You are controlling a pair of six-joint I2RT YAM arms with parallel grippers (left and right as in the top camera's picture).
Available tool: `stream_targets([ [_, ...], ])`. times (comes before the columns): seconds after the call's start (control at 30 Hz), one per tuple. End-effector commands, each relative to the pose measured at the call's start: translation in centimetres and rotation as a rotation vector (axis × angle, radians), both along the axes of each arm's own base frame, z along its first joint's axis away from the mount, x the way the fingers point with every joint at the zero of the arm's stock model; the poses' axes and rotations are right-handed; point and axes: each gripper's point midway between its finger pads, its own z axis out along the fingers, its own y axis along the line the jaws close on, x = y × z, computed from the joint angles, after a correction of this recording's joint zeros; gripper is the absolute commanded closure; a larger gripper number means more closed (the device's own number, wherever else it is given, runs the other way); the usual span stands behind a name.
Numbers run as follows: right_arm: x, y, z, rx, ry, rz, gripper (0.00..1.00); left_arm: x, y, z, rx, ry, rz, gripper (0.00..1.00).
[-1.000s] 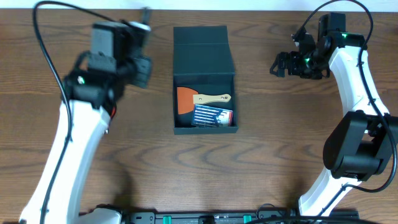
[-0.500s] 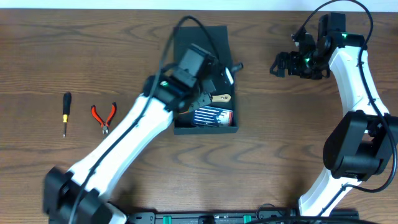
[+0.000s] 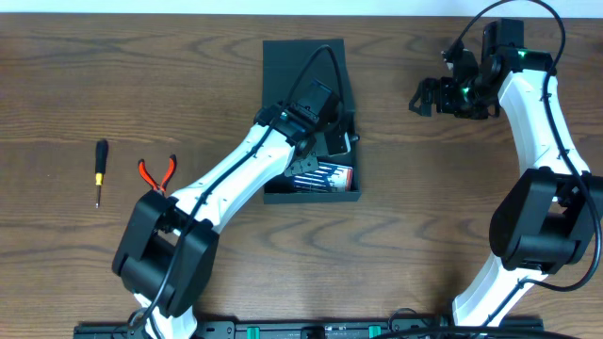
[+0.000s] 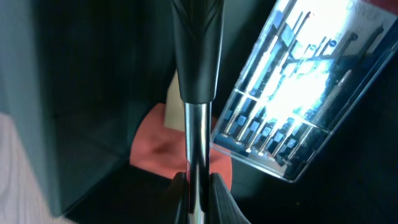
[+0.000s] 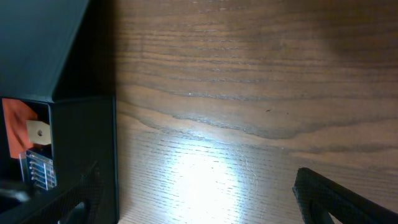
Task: Pack container
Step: 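Carry the hammer into the box and lower it beside the scraper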
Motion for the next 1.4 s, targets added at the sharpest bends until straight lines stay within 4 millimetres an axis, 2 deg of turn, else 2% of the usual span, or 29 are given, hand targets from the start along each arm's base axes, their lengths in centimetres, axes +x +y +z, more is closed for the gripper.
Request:
stream_targets([
  [0.0,-0.1,0.7,-0.1,0.021,0.006,0.002,0.01,0.1,0.3,-1.4,0.040,0.020,-0.029,0.95],
  [0.13,-0.1,0.7,-0.1,0.021,0.006,0.004,0.01,0.0,0.4,-2.3,0.050,0.037,-0.022,0.94],
  [0.37,-0.1,0.7,-0.1,0.021,0.006,0.004,0.01,0.2,0.4,-2.2,0.036,0.034,0.015,0.94],
  [0.73,-0.1,0.7,-0.1,0.021,0.006,0.004,0.01,2.0,1.4,-2.0,-0.042,0.013,0.223,0.94],
  [1.37,0.1,0.6,0.0,0.019,-0.005,0.004,0.01,1.6,1.8,-2.5,-0.013,0.023,0.158,0.94],
])
